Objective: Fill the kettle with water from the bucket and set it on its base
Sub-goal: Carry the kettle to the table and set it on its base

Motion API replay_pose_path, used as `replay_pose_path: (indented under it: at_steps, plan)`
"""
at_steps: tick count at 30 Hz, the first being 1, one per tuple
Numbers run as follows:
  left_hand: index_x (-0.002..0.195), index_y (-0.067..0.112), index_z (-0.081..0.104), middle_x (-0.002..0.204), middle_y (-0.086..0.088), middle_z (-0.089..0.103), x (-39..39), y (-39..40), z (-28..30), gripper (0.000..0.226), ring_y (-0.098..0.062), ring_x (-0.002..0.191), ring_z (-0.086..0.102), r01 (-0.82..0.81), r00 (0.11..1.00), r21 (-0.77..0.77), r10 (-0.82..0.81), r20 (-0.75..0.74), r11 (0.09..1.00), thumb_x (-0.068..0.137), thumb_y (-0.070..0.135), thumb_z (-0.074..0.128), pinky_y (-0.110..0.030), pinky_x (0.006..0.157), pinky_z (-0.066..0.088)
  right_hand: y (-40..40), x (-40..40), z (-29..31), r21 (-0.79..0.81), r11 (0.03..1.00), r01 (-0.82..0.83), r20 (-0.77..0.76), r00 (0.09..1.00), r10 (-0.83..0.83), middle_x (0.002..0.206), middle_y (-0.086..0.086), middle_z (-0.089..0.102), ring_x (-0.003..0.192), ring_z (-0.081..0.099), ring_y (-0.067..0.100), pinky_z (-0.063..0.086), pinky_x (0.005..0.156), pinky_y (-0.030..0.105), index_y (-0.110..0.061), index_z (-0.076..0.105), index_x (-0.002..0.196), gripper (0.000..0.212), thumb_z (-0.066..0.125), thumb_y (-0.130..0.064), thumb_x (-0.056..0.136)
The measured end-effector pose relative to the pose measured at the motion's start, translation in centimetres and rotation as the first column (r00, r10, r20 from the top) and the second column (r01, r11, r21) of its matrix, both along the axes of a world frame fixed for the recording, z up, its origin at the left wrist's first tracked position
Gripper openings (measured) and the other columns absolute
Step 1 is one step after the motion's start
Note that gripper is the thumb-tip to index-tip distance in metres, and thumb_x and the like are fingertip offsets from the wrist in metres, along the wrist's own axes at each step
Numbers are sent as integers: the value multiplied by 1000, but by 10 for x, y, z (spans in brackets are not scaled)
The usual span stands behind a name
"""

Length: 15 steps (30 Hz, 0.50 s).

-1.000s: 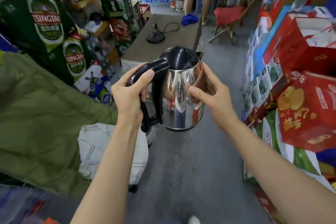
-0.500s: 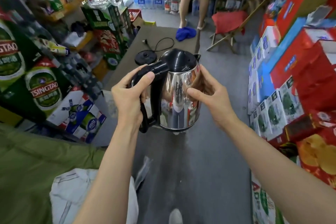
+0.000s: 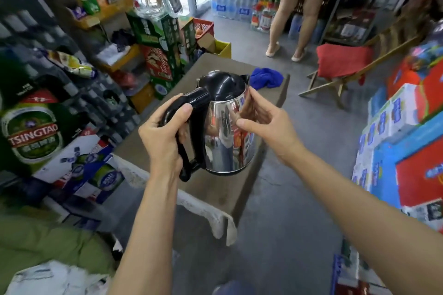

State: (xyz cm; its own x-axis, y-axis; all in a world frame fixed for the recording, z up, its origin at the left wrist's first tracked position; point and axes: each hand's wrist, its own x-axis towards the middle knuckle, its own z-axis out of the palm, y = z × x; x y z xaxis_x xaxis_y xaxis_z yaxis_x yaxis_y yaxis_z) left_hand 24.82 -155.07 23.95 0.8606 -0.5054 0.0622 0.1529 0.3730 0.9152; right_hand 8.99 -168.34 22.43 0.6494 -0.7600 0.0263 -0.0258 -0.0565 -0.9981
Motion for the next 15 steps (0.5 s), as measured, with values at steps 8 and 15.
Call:
replay_pose_path:
  at_steps: [8,15]
  plan:
    - [103,3,74,85,-5,75,49,-92,-6,43,-15,72,68,-160,987,15,160,-11,987,62,14,82,-20,61,52,-116,73,-9,0,987,-163,-30,986,163,137,-3,60,129,57,11,43,112,34,-14,36,153,86,78,1,79]
    - [106,5,74,79,-4,71,89,-155,-12,53,-11,62,62,-305,952,67,305,9,950,57,23,87,-18,59,50,-197,135,-9,39,946,-322,-24,946,323,146,0,54,131,55,8,42,112,33,-11,35,153,86,77,3,80]
